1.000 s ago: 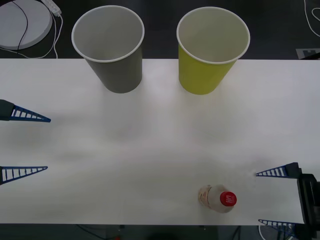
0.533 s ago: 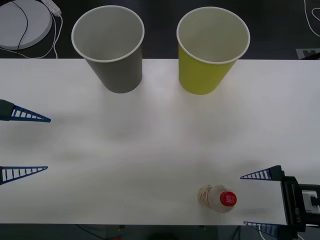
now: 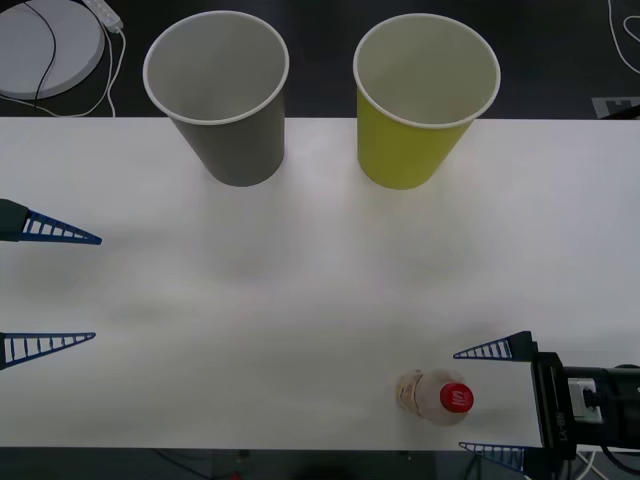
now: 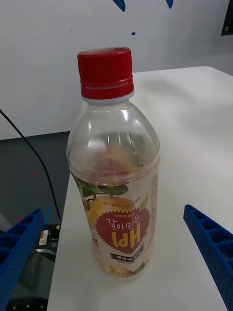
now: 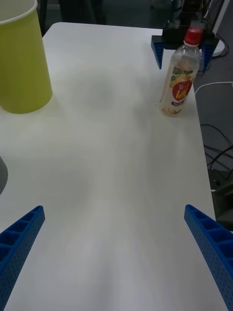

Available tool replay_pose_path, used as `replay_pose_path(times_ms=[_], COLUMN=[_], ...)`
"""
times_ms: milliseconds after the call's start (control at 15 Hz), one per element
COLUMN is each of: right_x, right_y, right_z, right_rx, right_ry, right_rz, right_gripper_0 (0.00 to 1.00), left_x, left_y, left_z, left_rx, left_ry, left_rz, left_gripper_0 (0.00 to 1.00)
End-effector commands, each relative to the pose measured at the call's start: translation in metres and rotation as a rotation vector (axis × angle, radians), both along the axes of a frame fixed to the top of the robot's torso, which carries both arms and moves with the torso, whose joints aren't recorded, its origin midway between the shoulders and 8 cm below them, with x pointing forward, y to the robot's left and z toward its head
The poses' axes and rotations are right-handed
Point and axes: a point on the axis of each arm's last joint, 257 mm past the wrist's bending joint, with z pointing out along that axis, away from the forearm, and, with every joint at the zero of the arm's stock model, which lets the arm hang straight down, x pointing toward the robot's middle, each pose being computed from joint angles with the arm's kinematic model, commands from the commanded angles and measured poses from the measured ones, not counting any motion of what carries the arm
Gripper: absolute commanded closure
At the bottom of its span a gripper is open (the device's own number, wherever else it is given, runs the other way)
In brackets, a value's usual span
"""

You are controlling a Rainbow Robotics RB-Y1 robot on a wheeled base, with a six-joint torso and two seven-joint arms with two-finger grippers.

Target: Put the can into the green bin and the plastic bottle into the gray bin

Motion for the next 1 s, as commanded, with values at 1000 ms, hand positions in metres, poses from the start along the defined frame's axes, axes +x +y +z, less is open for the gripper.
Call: replay_pose_path(times_ms=[1000], right_x=[0.0], right_y=[0.044], right_z=[-0.001], right_rx=[0.055], right_ry=[0.001], right_rz=[0.049], right_gripper_0=[0.0], left_x=[0.0], left_y=[0.0], left_z=[0.0], left_rx=[0.0], left_ry=[0.0], left_rz=[0.0], left_gripper_0=[0.0])
